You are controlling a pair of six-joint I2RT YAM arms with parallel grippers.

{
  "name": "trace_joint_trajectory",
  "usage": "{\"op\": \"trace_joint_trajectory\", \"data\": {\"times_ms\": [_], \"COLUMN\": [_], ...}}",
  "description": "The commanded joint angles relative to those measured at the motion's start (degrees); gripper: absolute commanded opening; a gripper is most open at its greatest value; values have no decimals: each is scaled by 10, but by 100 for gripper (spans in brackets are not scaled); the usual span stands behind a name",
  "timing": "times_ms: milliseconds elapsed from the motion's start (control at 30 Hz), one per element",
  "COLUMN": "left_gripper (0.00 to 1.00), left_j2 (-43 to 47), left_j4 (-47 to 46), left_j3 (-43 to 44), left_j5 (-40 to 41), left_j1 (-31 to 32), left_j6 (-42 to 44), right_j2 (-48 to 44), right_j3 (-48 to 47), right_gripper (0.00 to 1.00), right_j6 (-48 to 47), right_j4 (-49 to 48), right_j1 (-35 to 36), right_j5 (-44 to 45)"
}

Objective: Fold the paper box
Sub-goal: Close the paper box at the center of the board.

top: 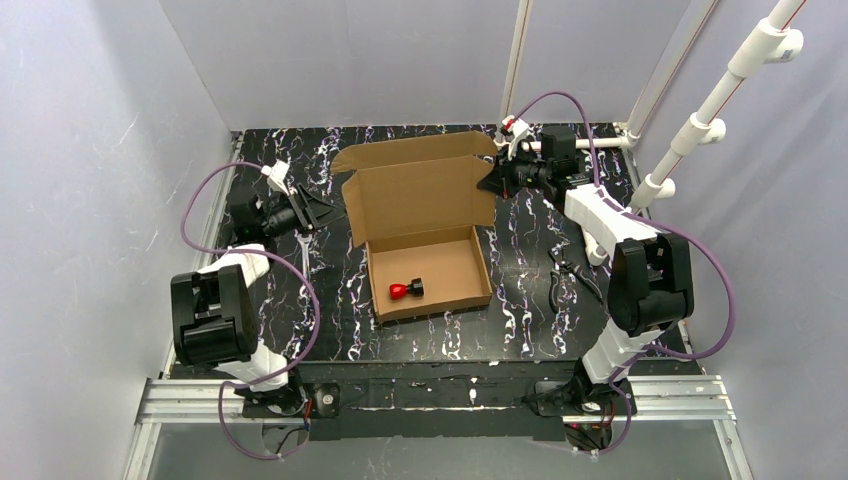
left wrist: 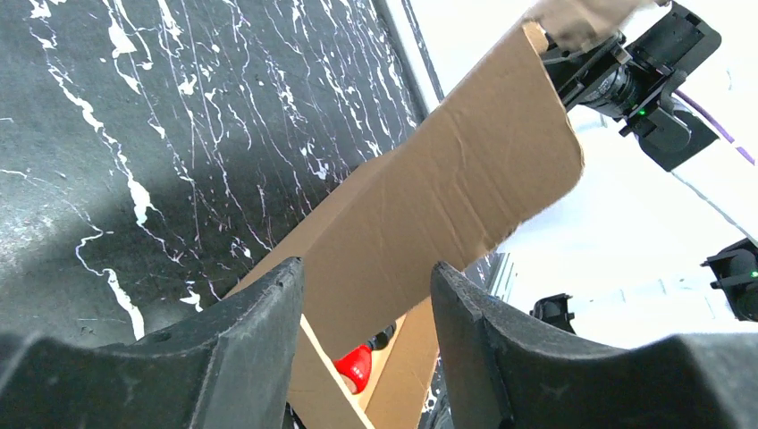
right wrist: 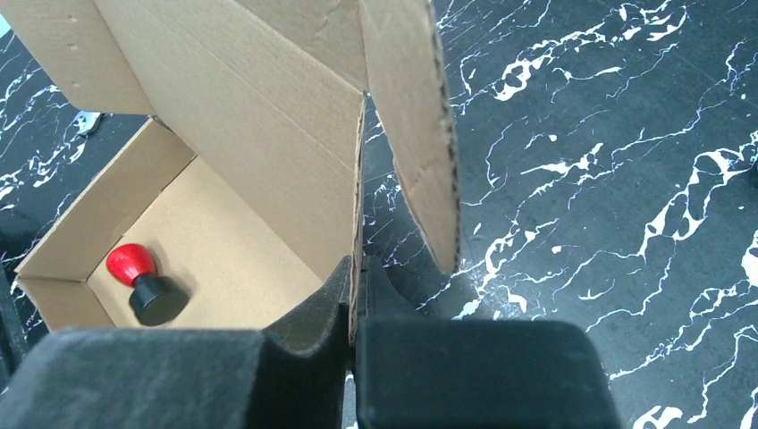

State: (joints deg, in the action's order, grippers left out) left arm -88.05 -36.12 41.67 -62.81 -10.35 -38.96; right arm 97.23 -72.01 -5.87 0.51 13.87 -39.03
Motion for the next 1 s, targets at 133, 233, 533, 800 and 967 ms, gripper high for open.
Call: {"op": "trace_joint_trajectory", "data": {"times_ms": [133,233,533,800,967], "left_gripper": [55,55,55,65,41], "left_j2": [2,-25,38,104,35], "left_j4": [-7,-8,-22,-26,-26], "left_j3": [-2,11,-4,-52,-10], "left_j5": [-39,-36,-17,72,50], "left_j1": [15,20,-10,-87,-84], "left_j6": [22,20,8,-19,-52], "right_j2": [4,7,0,7,5], "right_j3": [-19,-15,-10,-15,-11], "right_gripper": [1,1,1,1,1], "right_j6": [2,10,2,1,1], "right_j4": [12,2,5,9,7], "right_j1": [-5,-2,-1,-1,-1], "right_j5": [12,-11,-7,-10,-10]}}
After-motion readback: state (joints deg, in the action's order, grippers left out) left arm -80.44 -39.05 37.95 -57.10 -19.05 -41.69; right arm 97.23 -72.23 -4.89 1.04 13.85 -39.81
